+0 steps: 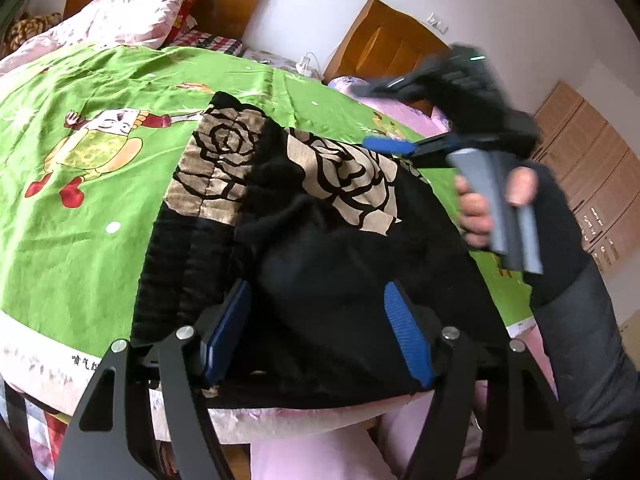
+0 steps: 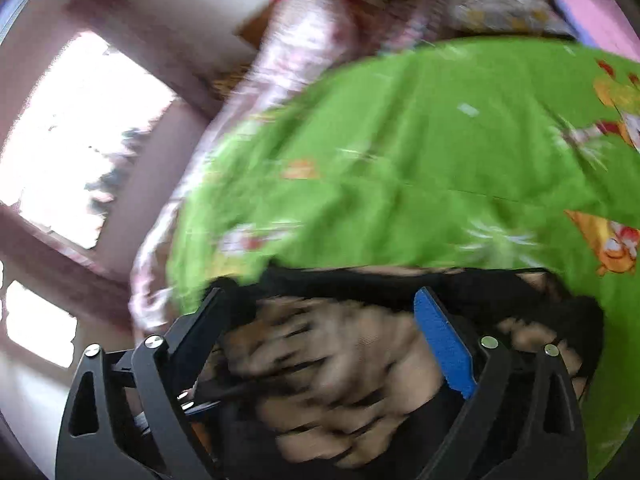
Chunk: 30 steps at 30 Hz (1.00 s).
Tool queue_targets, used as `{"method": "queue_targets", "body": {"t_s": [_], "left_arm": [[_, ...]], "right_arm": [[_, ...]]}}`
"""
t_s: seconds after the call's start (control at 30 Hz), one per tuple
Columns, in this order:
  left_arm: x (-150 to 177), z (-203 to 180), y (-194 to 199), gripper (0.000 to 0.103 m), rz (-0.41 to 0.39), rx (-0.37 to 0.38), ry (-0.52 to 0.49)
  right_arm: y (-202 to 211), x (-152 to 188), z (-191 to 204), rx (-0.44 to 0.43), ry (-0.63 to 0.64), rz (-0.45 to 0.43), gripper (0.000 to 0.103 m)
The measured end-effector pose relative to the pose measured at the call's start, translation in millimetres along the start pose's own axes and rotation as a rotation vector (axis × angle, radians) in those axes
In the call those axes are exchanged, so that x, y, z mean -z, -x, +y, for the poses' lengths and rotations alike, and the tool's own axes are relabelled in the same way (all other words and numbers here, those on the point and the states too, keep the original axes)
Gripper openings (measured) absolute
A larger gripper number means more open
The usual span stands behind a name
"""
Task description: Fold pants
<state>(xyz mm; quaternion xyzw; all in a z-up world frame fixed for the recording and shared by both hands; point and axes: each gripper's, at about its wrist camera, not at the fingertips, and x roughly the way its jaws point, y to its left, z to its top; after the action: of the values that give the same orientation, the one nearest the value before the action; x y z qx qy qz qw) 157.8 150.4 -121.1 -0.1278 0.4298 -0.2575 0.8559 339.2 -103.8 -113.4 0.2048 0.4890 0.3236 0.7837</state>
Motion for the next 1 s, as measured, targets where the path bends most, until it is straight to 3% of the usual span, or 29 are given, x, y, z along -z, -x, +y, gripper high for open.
{"method": "queue_targets", "body": {"t_s": [0.1, 0.13, 0.2, 0.27, 0.3, 0.4, 0.47, 0.53, 0.6, 0.67, 0.77, 0.83, 0.9, 1.0], "left_arm": [[-0.2, -0.9, -0.9, 0.07, -0.007, -0.009, -0.002], [-0.1, -1.6, -1.5, 0.07, -0.009, -0.013, -0.003], [0.5, -3.8, -2.4, 0.07, -0.009, -0.026, -0.009], [0.5, -5.4, -3.0, 0.07, -0.002, -0.037, -0.014], [0.8, -7.1, -3.9, 0.07, 0.005, -0.048, -0.024], [1.6, -8.6, -4.4, 0.07, 0.013, -0.062, -0.039], [1.2, -7.7, -4.0, 0.07, 0.012, -0.058, -0.034], [1.2, -6.7, -3.5, 0.07, 0.007, -0.052, -0.028], [1.9, -6.5, -3.9, 0.071, 0.002, -0.053, -0.033], [1.7, -7.1, -4.3, 0.073, -0.003, -0.052, -0.03], [1.0, -10.0, -6.3, 0.076, 0.001, -0.062, -0.04], [2.0, -15.7, -7.8, 0.077, 0.013, -0.09, -0.061], [1.5, -17.8, -9.8, 0.077, 0.021, -0.109, -0.074], [2.2, -21.1, -9.0, 0.077, 0.023, -0.127, -0.083]], "right_arm": [[-2.8, 21.6, 34.9, -0.118, 0.096, 0.053, 0.098], [-7.8, 26.9, 41.5, -0.116, 0.12, 0.076, 0.098], [-36.8, 31.6, 45.1, -0.021, 0.176, 0.144, 0.098], [-64.8, 25.4, 26.7, 0.045, 0.14, 0.192, 0.099], [-67.9, 14.9, 16.3, 0.006, 0.136, 0.134, 0.097], [-50.1, -6.2, -2.6, 0.065, 0.021, 0.017, 0.098], [-29.8, -10.7, -12.0, 0.01, -0.053, -0.037, 0.098], [-2.9, -3.2, -10.9, -0.074, -0.047, -0.075, 0.098], [17.5, 13.6, -6.5, -0.107, -0.01, -0.089, 0.099], [26.1, 36.3, -7.9, -0.115, 0.026, -0.048, 0.099], [16.3, 49.6, -7.4, 0.008, 0.07, 0.0, 0.099], [8.1, 47.3, -35.0, 0.078, 0.024, 0.031, 0.098], [24.3, 38.7, -59.8, 0.006, -0.051, -0.03, 0.097], [49.1, 38.7, -60.0, 0.017, -0.101, -0.117, 0.098]]}}
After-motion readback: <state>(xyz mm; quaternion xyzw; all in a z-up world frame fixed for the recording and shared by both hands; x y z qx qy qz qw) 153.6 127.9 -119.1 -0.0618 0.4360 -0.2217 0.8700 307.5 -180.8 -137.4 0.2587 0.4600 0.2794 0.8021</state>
